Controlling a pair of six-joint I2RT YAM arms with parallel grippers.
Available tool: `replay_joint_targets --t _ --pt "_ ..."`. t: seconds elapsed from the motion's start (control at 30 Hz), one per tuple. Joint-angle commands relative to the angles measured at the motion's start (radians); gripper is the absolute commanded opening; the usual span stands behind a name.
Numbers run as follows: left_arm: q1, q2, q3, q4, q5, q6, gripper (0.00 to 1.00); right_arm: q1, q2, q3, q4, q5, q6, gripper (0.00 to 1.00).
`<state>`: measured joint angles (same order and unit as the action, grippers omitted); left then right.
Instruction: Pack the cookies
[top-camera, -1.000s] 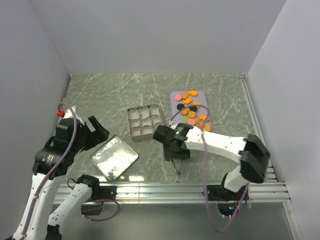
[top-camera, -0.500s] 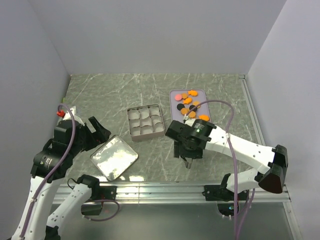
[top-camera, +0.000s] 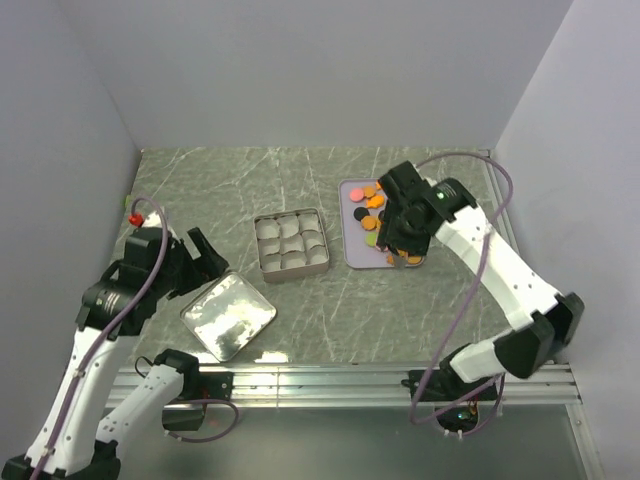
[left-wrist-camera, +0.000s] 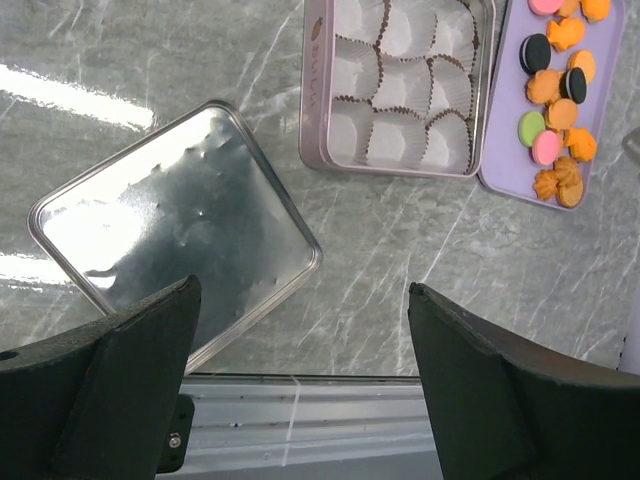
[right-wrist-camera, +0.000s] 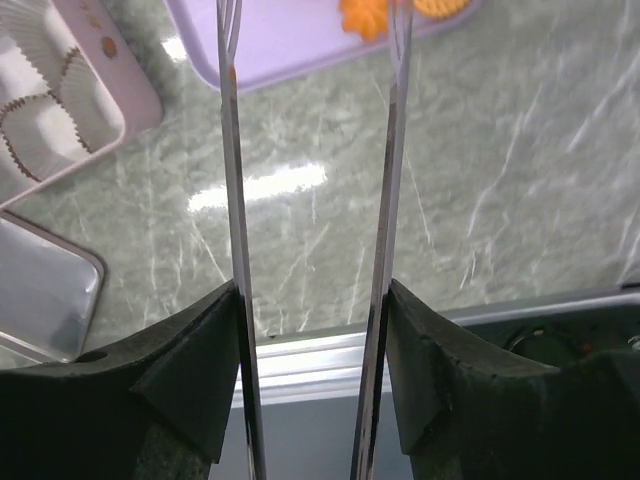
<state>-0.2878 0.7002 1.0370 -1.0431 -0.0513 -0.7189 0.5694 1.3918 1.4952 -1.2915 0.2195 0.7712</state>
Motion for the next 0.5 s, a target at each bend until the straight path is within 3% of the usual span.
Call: replay_joint_targets --t 0.0,0.17,0.47 --pt "-0.004 0.039 0.072 0.041 -0.021 0.007 0.91 -0.042 0.093 0.118 0.044 -0.014 -0.134 0.61" --pt "-0.004 0.079 0.069 0.057 -0.024 -0.002 0.9 -0.133 0.242 0.244 0.061 -0.048 -0.199 0.55" --pt "-0.004 0.111 0.075 0.06 -0.035 -0.005 0.9 -0.19 0.417 0.33 0.092 -0.108 -0.25 0.54"
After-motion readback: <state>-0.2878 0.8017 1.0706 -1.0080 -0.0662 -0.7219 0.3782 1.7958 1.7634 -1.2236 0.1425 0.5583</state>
